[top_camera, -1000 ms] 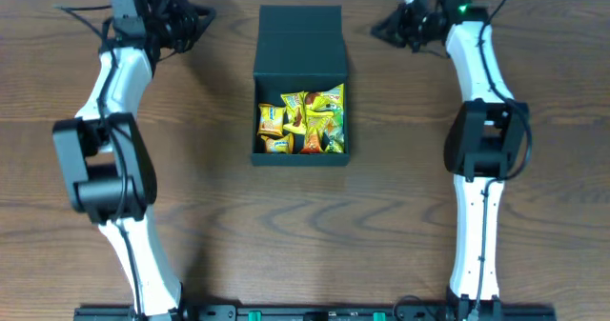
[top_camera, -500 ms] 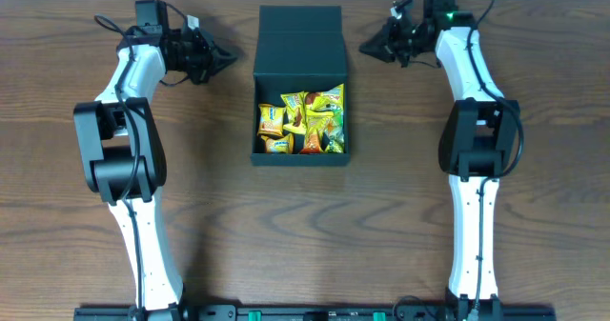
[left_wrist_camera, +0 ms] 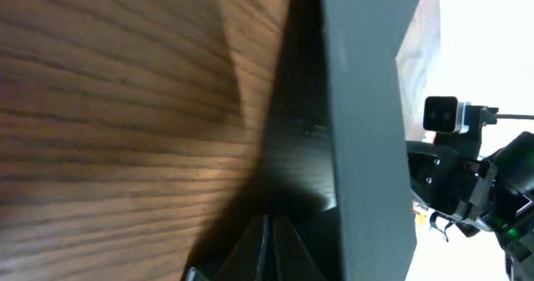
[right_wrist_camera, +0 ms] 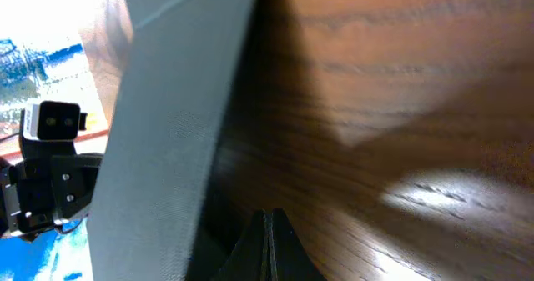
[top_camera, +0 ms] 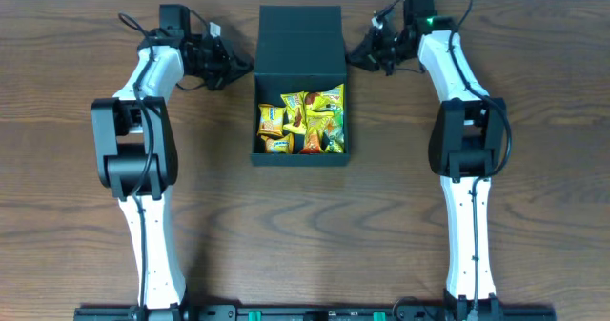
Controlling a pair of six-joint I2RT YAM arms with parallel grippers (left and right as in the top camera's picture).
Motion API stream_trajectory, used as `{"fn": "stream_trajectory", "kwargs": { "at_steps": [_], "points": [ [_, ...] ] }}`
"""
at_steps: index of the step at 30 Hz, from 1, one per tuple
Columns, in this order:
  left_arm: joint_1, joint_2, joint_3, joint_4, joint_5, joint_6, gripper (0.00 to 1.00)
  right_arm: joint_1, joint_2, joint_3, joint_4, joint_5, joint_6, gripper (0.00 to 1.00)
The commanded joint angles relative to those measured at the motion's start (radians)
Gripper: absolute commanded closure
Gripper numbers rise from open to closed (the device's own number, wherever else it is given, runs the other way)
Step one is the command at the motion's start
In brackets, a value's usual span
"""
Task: Pack container
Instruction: 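Move both grippers to the box lid's back edge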
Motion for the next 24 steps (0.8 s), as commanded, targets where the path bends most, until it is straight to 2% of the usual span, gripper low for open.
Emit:
{"fn": "stream_trajectory", "kwargs": {
  "at_steps": [1, 17, 24],
  "points": [
    [-0.01, 0.02, 0.016, 0.007, -0.015, 0.023, 0.95, 0.013, -0.009, -0.025, 0.0, -0.056, 0.011, 0.99],
    [-0.029, 0.02, 0.016, 0.233, 0.019, -0.014, 0.94, 0.025, -0.009, -0.029, 0.21, -0.267, 0.068, 0.99],
    [-0.022, 0.019, 0.017, 0.504, 0.196, -0.095, 0.94, 0.01, -0.009, -0.029, 0.465, -0.449, 0.219, 0.99]
  ]
}}
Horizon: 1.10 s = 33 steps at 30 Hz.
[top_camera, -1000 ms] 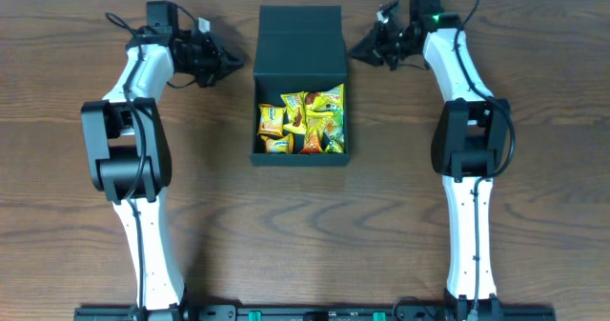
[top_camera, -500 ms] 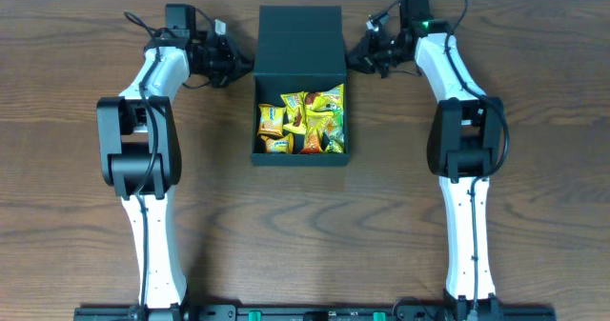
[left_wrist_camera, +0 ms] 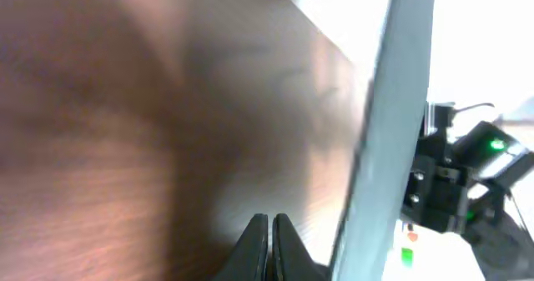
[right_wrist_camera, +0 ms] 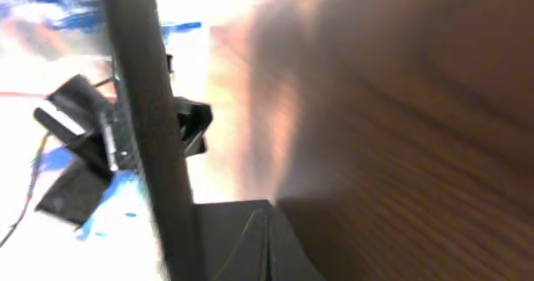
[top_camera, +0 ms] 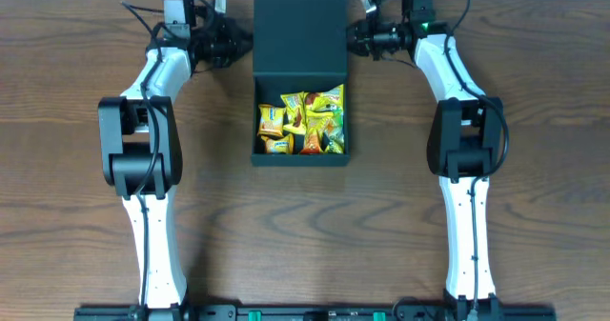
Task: Pack container
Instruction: 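Move both grippers to the box lid's back edge, then swing the lid forward with both grippers to close the box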
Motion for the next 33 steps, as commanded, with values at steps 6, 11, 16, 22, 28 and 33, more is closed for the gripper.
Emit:
{"fn": "stream_trajectory", "kwargs": {
  "at_steps": [6, 11, 16, 22, 28, 33],
  "points": [
    [0.048, 0.013, 0.017, 0.375, 0.448, -0.216, 0.94, -0.047, -0.009, 0.002, 0.092, -0.305, 0.232, 0.99],
    [0.054, 0.013, 0.016, 0.557, 0.613, -0.409, 0.94, -0.064, -0.011, 0.002, 0.075, -0.371, 0.284, 0.99],
    [0.034, 0.013, 0.016, 0.644, 0.614, -0.509, 0.94, -0.062, -0.019, 0.002, 0.065, -0.371, 0.339, 0.98],
    [-0.003, 0.013, 0.013, 0.646, 0.614, -0.489, 0.94, -0.036, -0.056, 0.002, 0.05, -0.37, 0.293, 0.98],
    [-0.006, 0.013, -0.036, 0.646, 0.614, -0.478, 0.94, -0.015, -0.09, 0.002, -0.177, -0.283, 0.051, 0.98],
    [-0.005, 0.013, -0.161, 0.653, 0.613, -0.41, 0.94, -0.005, -0.136, 0.002, -0.486, -0.171, -0.287, 0.98]
  ]
}}
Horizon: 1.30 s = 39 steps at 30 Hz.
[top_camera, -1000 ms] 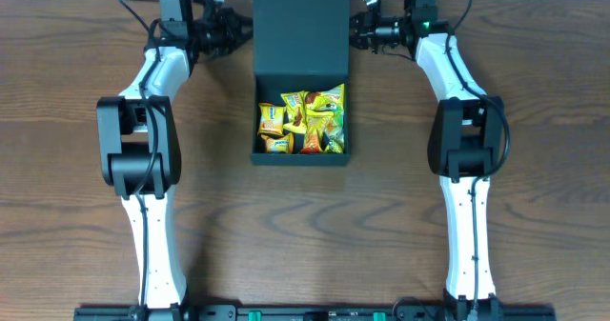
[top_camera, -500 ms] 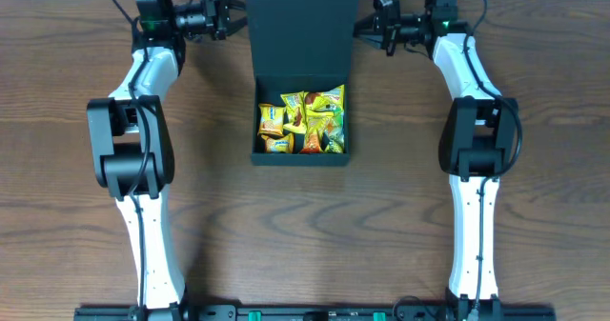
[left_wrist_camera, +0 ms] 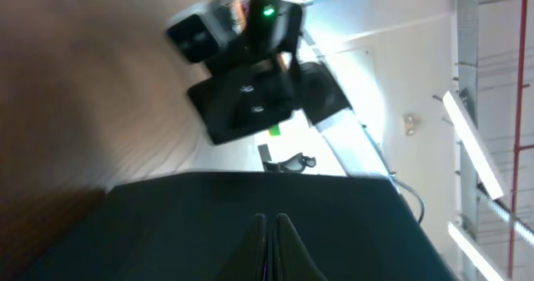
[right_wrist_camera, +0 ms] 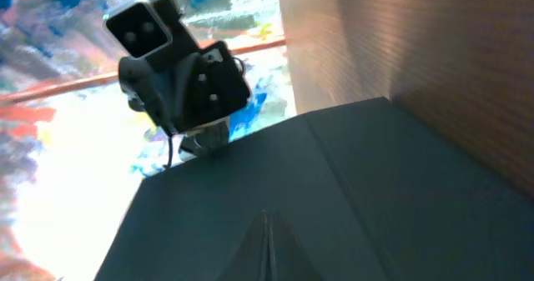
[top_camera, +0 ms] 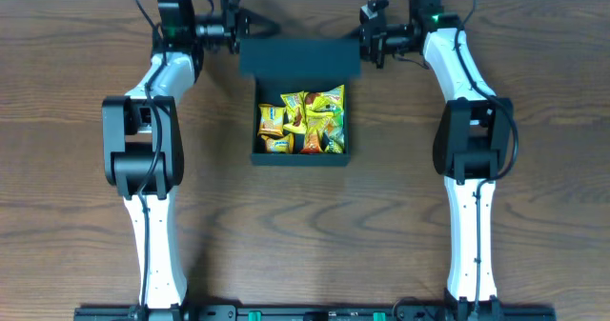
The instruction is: Pack container
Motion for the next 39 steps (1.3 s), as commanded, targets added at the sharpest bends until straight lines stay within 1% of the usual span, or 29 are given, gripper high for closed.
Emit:
{"fn": "stream_trajectory", "kwargs": {
  "at_steps": [1, 3, 5, 8, 10, 12, 14, 16, 19, 22, 26, 28, 29, 31, 32, 33, 35, 39],
  "points": [
    [0.007, 0.012, -0.104, 0.002, 0.006, 0.077, 0.94, 0.01, -0.077, 0.002, -0.103, 0.115, -0.298, 0.98],
    [0.011, 0.012, -0.172, 0.002, -0.066, 0.114, 0.95, 0.01, -0.083, 0.002, -0.146, 0.153, -0.344, 0.98],
    [0.013, 0.012, -0.218, 0.001, -0.167, 0.13, 0.95, 0.016, -0.084, 0.002, -0.146, 0.148, -0.35, 0.98],
    [0.005, 0.01, -0.225, 0.0, -0.224, 0.145, 0.95, 0.039, -0.084, 0.002, -0.161, 0.191, -0.364, 0.99],
    [0.005, 0.007, -0.225, -0.047, -0.278, 0.196, 0.95, 0.048, -0.084, 0.002, -0.164, 0.274, -0.365, 0.98],
    [0.007, 0.007, -0.224, -0.127, -0.362, 0.263, 0.95, 0.055, -0.084, 0.002, -0.145, 0.375, -0.369, 0.98],
    [0.008, 0.007, -0.217, -0.219, -0.465, 0.332, 0.95, 0.06, -0.084, 0.003, -0.1, 0.464, -0.369, 0.98],
    [0.006, 0.006, -0.183, -0.352, -0.575, 0.41, 0.95, 0.064, -0.084, 0.003, -0.056, 0.565, -0.368, 0.98],
    [0.005, 0.005, -0.117, -0.524, -0.688, 0.529, 0.95, 0.065, -0.084, 0.003, -0.016, 0.664, -0.377, 0.98],
    [0.006, 0.005, 0.014, -0.736, -0.826, 0.689, 0.95, 0.063, -0.084, 0.003, 0.037, 0.737, -0.384, 0.99],
    [0.015, 0.005, 0.185, -0.923, -0.9, 0.833, 0.94, 0.056, -0.084, 0.004, 0.08, 0.815, -0.404, 0.99],
    [0.023, 0.003, 0.292, -1.059, -0.938, 0.928, 0.94, 0.048, -0.085, 0.017, 0.048, 0.899, -0.478, 0.99],
    [0.026, -0.001, 0.357, -1.165, -0.998, 0.993, 0.94, 0.041, -0.089, 0.035, -0.003, 0.974, -0.536, 0.99],
    [0.026, -0.024, 0.461, -1.355, -1.162, 1.103, 0.94, 0.027, -0.111, 0.074, -0.126, 1.158, -0.629, 0.98],
    [0.025, -0.04, 0.487, -1.409, -1.221, 1.134, 0.94, 0.017, -0.131, 0.078, -0.165, 1.231, -0.644, 0.98],
    [0.024, -0.065, 0.501, -1.451, -1.27, 1.16, 0.94, 0.005, -0.158, 0.078, -0.19, 1.278, -0.652, 0.98],
    [0.024, -0.126, 0.502, -1.492, -1.314, 1.197, 0.94, -0.022, -0.211, 0.078, -0.209, 1.3, -0.675, 0.98],
    [0.028, -0.279, 0.501, -1.539, -1.321, 1.244, 0.94, -0.076, -0.348, 0.078, -0.217, 1.302, -0.691, 0.98]
  ]
}}
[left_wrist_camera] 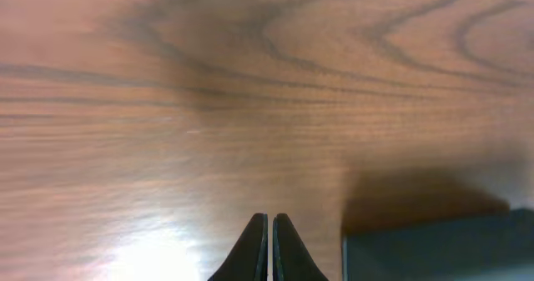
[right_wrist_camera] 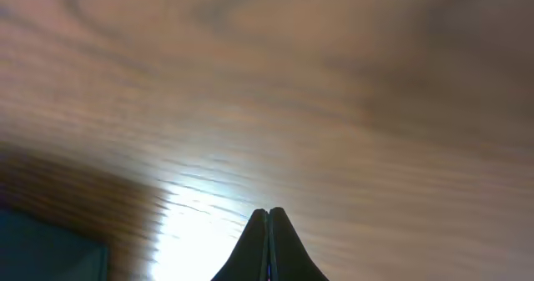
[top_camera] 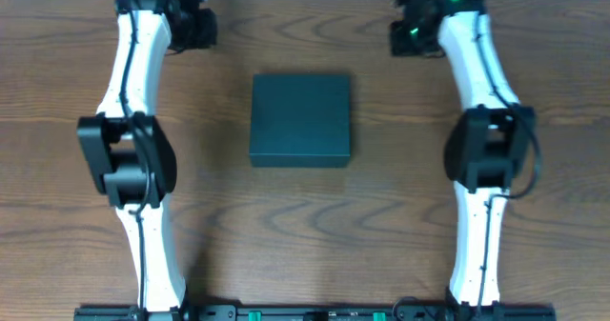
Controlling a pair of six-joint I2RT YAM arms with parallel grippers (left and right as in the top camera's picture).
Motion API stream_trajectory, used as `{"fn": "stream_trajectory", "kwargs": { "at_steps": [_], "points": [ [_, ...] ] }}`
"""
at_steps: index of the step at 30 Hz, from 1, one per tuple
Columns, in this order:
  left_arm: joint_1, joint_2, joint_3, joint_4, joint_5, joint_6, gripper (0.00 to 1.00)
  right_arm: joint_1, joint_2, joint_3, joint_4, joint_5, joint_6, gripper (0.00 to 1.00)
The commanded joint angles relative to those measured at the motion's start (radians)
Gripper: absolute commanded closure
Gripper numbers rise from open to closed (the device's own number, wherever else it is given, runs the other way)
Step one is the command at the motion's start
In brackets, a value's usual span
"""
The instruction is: Pack container
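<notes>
The dark box (top_camera: 300,119) lies shut at the table's middle, its lid flat over it; the snack packets inside are hidden. My left gripper (top_camera: 198,28) is raised at the far left, apart from the box, fingers shut on nothing. My right gripper (top_camera: 407,35) is raised at the far right, also shut and empty. In the left wrist view the shut gripper (left_wrist_camera: 270,224) hangs over bare wood with a corner of the box (left_wrist_camera: 442,249) at the lower right. In the right wrist view the shut gripper (right_wrist_camera: 268,219) is over wood, a box corner (right_wrist_camera: 37,249) at the lower left.
The brown wooden table (top_camera: 534,169) surrounds the box on all sides. Both arms rise from their bases at the near edge and reach along the left and right of the box to the far edge.
The lid, which stood half-lowered over the back of the box, now lies flat and hides the snacks. Both shut grippers have left the lid and moved up and outward to the far corners.
The box lay open with yellow snack packets showing, both shut grippers beside its laid-back lid. Then the lid stood upright between them, then tilted forward over the box. Now the box is shut and both grippers are clear of it.
</notes>
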Motion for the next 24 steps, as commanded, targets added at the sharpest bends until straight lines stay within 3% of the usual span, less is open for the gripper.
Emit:
{"fn": "stream_trajectory", "kwargs": {
  "at_steps": [1, 9, 24],
  "points": [
    [0.005, -0.179, 0.034, -0.014, -0.07, 0.093, 0.94, -0.048, -0.186, 0.04, -0.01, 0.072, -0.064, 0.98],
    [0.005, -0.531, 0.034, -0.145, -0.08, 0.154, 0.94, -0.066, -0.489, 0.04, -0.193, 0.106, -0.193, 0.98],
    [0.005, -1.155, -0.003, -0.43, -0.19, 0.137, 0.94, -0.066, -1.065, -0.023, -0.405, 0.114, -0.212, 0.98]
  ]
}}
